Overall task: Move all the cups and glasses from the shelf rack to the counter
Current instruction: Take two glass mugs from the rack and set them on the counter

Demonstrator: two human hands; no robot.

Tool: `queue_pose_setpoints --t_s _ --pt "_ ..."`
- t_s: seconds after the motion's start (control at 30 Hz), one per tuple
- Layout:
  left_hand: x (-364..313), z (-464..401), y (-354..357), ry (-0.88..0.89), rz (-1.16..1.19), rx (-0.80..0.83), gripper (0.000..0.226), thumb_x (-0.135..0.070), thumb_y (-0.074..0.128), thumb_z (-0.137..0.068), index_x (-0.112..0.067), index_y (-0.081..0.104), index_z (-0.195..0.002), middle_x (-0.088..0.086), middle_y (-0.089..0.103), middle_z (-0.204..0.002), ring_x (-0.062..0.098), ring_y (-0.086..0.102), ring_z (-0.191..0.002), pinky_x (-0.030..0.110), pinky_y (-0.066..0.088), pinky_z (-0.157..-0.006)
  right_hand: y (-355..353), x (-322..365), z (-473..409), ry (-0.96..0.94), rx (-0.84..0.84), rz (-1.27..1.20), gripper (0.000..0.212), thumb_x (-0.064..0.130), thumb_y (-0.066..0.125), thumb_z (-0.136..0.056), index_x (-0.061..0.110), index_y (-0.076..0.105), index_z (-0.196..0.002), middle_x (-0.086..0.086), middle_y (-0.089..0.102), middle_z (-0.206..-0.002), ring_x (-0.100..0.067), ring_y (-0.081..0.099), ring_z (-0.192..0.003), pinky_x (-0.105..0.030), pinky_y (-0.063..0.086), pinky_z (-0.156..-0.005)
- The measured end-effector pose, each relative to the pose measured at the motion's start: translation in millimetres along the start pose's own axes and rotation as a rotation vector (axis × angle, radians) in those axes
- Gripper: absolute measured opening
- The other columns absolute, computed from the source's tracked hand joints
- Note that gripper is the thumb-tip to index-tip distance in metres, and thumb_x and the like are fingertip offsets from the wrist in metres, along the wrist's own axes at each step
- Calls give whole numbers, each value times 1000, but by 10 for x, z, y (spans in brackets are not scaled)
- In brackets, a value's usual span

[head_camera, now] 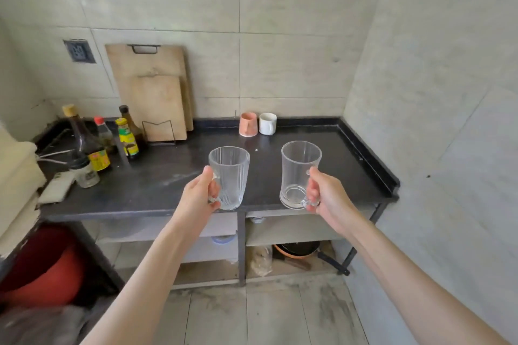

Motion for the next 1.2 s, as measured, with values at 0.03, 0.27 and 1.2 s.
queue_pose_setpoints --t_s 0.03,0.27,1.2 --pt "-24 -198 124 -4 -17 -4 44 -43 38 -94 -18 39 -58 -1 37 -62 17 41 -65 34 39 -77 -51 59 -170 4 -11 -18 27 30 39 -95 19 43 -72 9 31 -40 -13 28 -50 -29 34 -58" --pt "110 -1319 872 -64 -142 1 40 -40 33 -97 -18 56 -72 0 62 -85 14 54 -86 34 32 -88 -475 221 -1318 64 -98 -66 31 28 40 -95 14 49 -67 2 34 -55 -14 34 -55 -33 40 -66" --pt "1216 -5271 3237 -221 -337 -10 41 -36 31 -96 -11 48 -68 0 64 -94 12 53 -91 32 35 -89 -1178 -226 -6312 309 88 43 27 14 42 -88 12 55 -66 -11 55 -119 -19 51 -107 -32 45 -78"
Point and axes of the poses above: each hand's wrist, its own z-axis away from the middle knuckle, its own y-axis out of the palm, x = y × z, the point moved 5 cm from there along -z, towards the middle knuckle
